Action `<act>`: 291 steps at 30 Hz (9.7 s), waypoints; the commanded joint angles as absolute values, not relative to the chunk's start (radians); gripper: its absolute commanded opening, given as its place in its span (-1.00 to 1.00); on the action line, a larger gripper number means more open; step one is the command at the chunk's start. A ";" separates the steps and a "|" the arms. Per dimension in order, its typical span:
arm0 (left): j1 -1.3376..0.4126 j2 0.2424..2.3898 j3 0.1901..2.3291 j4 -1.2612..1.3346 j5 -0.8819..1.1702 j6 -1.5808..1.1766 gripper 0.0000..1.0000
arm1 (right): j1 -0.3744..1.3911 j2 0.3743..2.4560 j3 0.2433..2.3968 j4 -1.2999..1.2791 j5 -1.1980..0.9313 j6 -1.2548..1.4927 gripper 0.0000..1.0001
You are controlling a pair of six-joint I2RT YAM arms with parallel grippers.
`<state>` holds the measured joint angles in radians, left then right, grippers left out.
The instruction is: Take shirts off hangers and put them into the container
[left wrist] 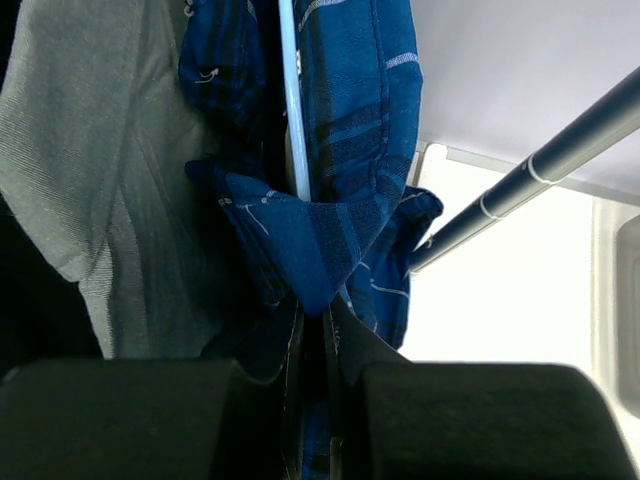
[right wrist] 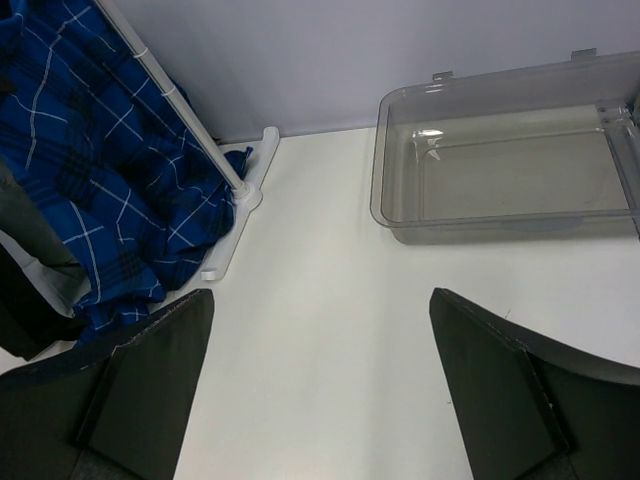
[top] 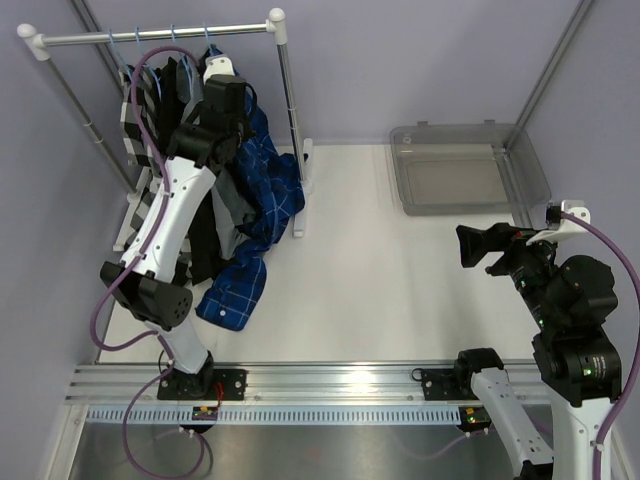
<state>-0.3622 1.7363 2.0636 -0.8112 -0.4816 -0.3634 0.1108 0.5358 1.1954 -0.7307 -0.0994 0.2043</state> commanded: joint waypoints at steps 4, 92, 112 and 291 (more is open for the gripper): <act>-0.367 1.577 2.138 -0.773 -0.411 -0.212 -1.00 | 0.120 0.522 1.197 -0.726 -0.123 0.181 0.99; -0.692 1.081 1.273 -0.356 0.454 -0.206 -1.00 | 0.572 1.009 1.413 -0.482 -0.161 0.232 0.83; -0.758 1.106 1.325 -0.348 0.434 -0.219 -1.00 | 0.627 1.158 1.502 -0.439 -0.077 0.276 0.32; -0.910 1.269 1.514 -0.796 0.357 -0.233 -0.29 | 0.703 1.057 1.365 -0.445 0.129 0.133 -1.00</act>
<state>-0.9070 1.2884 1.5120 -0.8181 0.3260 -0.2340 0.6891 1.0592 1.3220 -0.5102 0.1154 0.1516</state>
